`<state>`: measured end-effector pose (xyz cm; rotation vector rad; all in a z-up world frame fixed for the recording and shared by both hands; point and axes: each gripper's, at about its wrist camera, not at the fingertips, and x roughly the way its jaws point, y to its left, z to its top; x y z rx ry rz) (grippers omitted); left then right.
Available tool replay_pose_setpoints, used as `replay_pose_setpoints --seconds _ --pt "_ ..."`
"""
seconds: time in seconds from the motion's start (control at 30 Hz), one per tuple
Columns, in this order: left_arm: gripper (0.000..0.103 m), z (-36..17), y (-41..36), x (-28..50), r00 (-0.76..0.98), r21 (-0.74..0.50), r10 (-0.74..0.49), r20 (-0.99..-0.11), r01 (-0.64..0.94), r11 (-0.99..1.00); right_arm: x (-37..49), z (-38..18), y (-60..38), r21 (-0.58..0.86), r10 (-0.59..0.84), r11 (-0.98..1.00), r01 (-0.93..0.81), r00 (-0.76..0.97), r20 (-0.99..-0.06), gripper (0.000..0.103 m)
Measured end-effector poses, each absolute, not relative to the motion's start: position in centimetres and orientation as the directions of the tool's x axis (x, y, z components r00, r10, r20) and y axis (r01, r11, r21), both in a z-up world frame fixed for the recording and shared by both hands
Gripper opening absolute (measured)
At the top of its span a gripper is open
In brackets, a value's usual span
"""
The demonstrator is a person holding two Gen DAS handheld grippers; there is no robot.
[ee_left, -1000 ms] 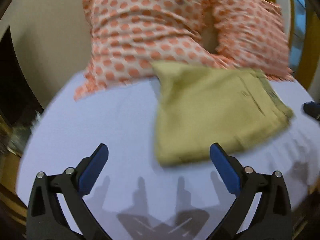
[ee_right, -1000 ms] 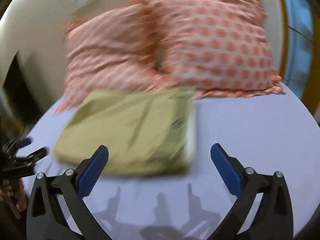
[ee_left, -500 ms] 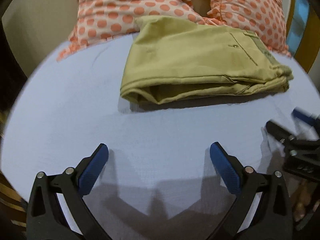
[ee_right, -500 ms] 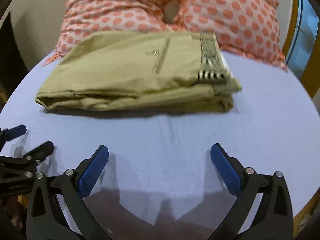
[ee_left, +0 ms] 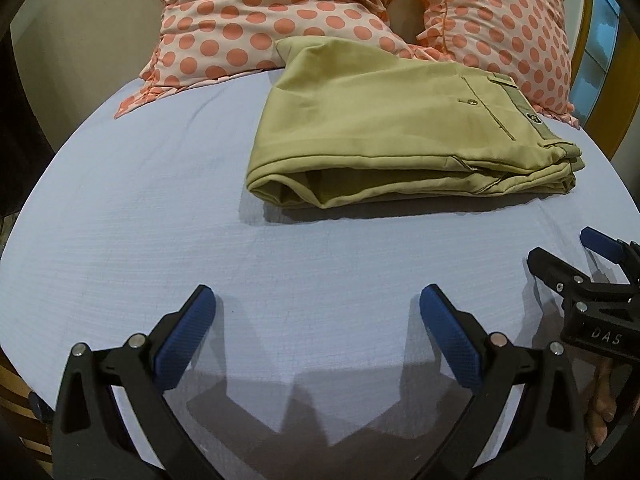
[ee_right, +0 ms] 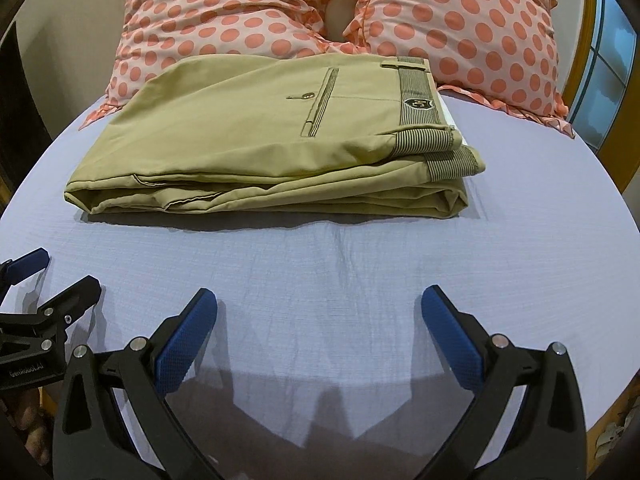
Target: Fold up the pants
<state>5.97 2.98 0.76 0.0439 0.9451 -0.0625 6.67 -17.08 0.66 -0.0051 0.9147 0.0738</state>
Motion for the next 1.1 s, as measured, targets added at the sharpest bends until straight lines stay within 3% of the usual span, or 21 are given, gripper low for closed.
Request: replay_pose_setpoints --seconds 1.1 --pt "0.101 0.76 3.08 6.2 0.581 0.016 -0.03 -0.813 0.074 0.997 6.71 0.75 -17.27 0.028 0.067 0.997 -0.074 0.607 -0.792 0.102"
